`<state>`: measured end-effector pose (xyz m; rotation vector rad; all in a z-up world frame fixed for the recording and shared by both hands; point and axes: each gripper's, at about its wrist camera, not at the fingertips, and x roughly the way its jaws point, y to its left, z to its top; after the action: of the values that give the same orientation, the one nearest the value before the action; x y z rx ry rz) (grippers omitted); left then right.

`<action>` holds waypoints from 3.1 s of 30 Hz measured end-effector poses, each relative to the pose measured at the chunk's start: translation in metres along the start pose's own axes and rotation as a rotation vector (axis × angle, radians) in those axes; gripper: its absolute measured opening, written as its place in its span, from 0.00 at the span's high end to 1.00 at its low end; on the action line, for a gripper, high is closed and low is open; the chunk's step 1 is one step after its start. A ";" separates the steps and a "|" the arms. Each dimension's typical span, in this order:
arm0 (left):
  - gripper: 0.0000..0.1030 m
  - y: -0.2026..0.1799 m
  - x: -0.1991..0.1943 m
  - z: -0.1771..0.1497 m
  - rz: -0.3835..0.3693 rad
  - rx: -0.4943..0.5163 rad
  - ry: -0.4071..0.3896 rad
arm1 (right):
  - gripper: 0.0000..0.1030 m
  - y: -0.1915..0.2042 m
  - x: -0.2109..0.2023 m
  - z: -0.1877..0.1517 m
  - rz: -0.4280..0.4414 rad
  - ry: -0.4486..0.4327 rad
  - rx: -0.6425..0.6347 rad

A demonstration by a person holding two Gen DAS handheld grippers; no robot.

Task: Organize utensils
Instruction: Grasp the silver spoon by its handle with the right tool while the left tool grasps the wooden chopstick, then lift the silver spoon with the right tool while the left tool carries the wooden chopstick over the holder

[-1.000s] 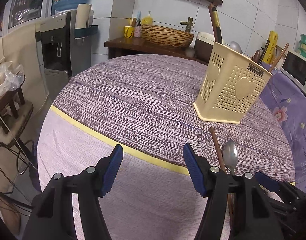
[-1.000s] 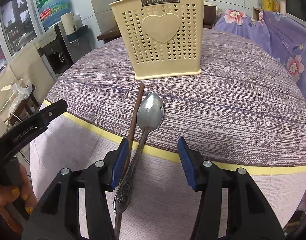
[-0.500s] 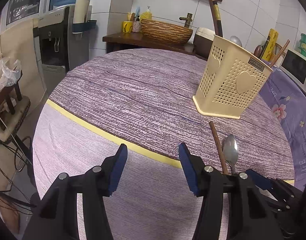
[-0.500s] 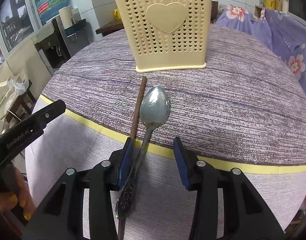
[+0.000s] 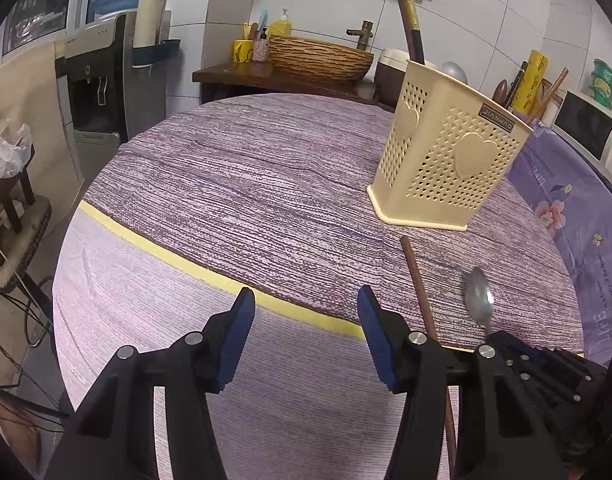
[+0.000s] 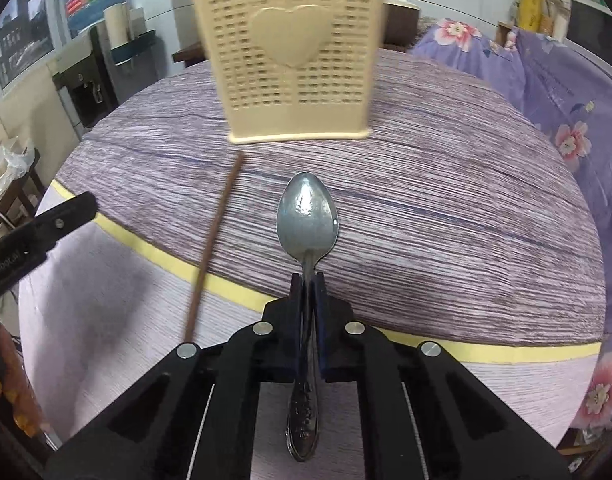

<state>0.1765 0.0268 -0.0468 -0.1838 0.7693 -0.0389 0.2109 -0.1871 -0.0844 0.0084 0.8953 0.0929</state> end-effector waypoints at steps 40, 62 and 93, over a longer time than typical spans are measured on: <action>0.48 -0.025 0.008 -0.005 -0.020 0.047 0.044 | 0.63 -0.030 0.026 0.045 0.005 -0.014 -0.002; 0.80 -0.096 0.065 0.020 -0.037 0.155 0.161 | 0.63 -0.046 -0.093 0.051 0.075 -0.268 0.049; 0.93 -0.086 0.004 0.067 -0.151 0.111 0.012 | 0.63 -0.046 -0.092 0.048 0.108 -0.264 0.058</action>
<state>0.2285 -0.0479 0.0127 -0.1357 0.7618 -0.2253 0.1946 -0.2388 0.0145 0.1204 0.6332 0.1629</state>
